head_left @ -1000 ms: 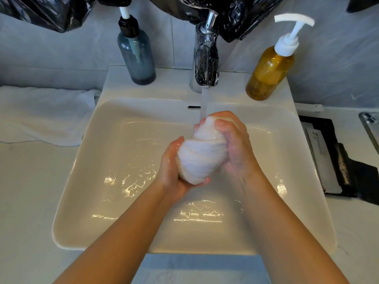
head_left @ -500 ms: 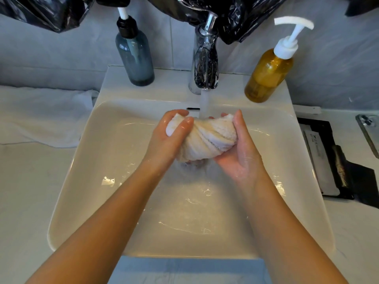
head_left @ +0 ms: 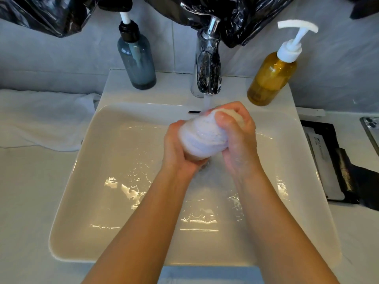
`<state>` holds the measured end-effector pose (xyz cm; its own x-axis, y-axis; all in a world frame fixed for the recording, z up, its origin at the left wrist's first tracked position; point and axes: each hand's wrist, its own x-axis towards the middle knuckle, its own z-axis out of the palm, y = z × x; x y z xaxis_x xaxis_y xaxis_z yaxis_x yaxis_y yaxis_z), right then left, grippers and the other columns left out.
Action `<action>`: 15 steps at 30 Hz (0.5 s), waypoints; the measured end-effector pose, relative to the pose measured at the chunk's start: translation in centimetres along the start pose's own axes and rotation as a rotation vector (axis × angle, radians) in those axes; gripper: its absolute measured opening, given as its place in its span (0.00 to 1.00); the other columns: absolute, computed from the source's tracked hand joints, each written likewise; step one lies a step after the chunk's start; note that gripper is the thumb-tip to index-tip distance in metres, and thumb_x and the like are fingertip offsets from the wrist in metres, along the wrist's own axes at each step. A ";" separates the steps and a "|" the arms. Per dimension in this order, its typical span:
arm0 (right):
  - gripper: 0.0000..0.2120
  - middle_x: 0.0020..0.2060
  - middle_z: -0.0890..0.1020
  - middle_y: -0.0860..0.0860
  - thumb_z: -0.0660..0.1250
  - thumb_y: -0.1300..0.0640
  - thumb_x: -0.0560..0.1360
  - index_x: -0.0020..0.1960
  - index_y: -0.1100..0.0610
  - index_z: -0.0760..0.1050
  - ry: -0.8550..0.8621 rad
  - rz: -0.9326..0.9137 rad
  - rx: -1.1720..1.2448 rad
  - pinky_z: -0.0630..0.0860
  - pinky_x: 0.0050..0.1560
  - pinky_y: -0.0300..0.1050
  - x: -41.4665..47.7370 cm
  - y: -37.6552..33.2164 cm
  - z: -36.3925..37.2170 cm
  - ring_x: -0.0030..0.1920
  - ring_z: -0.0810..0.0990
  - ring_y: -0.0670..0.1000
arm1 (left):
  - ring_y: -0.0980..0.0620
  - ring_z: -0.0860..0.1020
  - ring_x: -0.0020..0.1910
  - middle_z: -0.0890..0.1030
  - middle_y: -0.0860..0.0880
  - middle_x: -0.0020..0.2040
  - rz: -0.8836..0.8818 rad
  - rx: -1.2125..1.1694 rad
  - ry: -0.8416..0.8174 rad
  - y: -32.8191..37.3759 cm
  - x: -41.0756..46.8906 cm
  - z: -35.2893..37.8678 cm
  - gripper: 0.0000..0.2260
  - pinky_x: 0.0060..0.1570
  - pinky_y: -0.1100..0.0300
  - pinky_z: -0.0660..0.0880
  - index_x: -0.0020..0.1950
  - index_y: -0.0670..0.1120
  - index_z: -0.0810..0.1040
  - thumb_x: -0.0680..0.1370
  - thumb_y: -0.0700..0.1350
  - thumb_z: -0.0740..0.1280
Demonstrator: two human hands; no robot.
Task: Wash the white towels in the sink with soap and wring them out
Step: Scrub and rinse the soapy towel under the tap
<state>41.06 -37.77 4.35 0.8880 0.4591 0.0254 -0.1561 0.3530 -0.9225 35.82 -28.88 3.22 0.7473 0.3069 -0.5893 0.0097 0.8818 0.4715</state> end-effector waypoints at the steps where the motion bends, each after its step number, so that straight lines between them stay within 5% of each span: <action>1: 0.12 0.35 0.84 0.53 0.72 0.53 0.58 0.38 0.56 0.76 -0.015 0.003 -0.017 0.79 0.41 0.45 0.0 0.1 0.2 0.39 0.82 0.53 | 0.44 0.78 0.38 0.78 0.44 0.38 -0.013 -0.061 0.005 -0.2 0.2 0.1 0.12 0.45 0.55 0.71 0.38 0.43 0.81 0.72 0.45 0.59; 4: 0.05 0.33 0.82 0.52 0.72 0.52 0.58 0.33 0.50 0.78 -0.059 0.050 0.035 0.78 0.42 0.45 0.1 0.9 -0.1 0.38 0.81 0.53 | 0.43 0.79 0.39 0.78 0.44 0.39 -0.025 -0.089 -0.008 -0.6 0.6 -0.5 0.11 0.50 0.53 0.71 0.45 0.41 0.79 0.75 0.44 0.58; 8: 0.03 0.32 0.80 0.49 0.71 0.52 0.61 0.32 0.49 0.77 -0.079 0.108 0.125 0.76 0.42 0.44 0.1 1.5 -0.9 0.37 0.79 0.51 | 0.42 0.80 0.37 0.79 0.41 0.39 -0.005 0.036 -0.013 -0.4 0.9 -1.7 0.13 0.45 0.52 0.72 0.48 0.38 0.78 0.76 0.44 0.56; 10: 0.04 0.33 0.80 0.49 0.71 0.52 0.62 0.34 0.50 0.78 -0.045 0.139 0.173 0.78 0.43 0.44 0.2 2.1 -1.0 0.38 0.80 0.50 | 0.40 0.81 0.45 0.81 0.40 0.47 0.041 0.106 0.045 -0.2 0.9 -2.1 0.17 0.50 0.49 0.72 0.55 0.38 0.79 0.76 0.45 0.56; 15: 0.34 0.58 0.81 0.63 0.77 0.42 0.65 0.61 0.64 0.76 0.233 0.356 0.337 0.71 0.70 0.61 -0.2 2.6 0.6 0.62 0.79 0.61 | 0.48 0.80 0.49 0.81 0.48 0.46 0.518 0.270 0.225 0.2 0.6 -3.2 0.17 0.45 0.56 0.76 0.51 0.44 0.78 0.68 0.53 0.67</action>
<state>40.27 -36.46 2.14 0.8216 0.4182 -0.3874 -0.5605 0.4686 -0.6828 34.13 -27.42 0.89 0.5416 0.7645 -0.3495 -0.1271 0.4855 0.8649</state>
